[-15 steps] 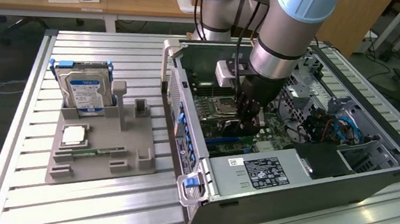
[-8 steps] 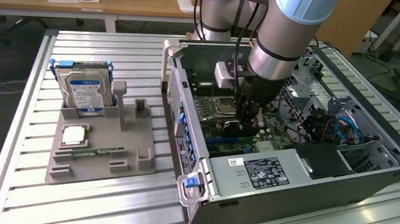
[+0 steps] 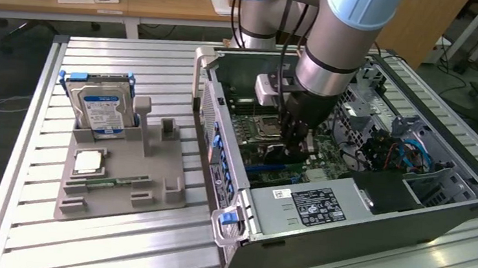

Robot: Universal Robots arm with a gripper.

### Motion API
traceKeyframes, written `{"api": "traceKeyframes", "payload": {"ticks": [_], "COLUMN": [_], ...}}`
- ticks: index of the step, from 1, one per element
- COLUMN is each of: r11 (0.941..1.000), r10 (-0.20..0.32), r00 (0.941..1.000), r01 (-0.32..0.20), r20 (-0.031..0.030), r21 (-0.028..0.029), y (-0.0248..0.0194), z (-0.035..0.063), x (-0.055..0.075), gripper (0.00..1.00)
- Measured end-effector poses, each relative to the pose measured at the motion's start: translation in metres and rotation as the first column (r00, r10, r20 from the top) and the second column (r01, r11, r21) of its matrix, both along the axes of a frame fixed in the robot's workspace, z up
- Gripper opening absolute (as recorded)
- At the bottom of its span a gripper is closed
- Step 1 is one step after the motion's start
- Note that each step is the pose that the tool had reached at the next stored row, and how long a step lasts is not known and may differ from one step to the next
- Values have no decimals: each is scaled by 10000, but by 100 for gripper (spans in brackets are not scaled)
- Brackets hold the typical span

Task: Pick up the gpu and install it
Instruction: 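Insert the gpu into the slot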

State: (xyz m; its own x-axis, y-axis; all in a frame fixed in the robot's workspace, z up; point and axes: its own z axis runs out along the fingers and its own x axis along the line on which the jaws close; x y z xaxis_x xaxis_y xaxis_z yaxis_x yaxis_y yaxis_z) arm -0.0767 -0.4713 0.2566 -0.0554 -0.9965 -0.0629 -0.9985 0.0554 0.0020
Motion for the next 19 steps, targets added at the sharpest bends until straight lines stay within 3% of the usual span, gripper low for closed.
{"api": "traceKeyframes", "payload": {"ticks": [19], "r11": [10000], "r10": [2], "r00": [10000], "r01": [-2], "r20": [-1], "r21": [-3], "y": [7], "z": [-34], "x": [-38], "gripper": [27]}}
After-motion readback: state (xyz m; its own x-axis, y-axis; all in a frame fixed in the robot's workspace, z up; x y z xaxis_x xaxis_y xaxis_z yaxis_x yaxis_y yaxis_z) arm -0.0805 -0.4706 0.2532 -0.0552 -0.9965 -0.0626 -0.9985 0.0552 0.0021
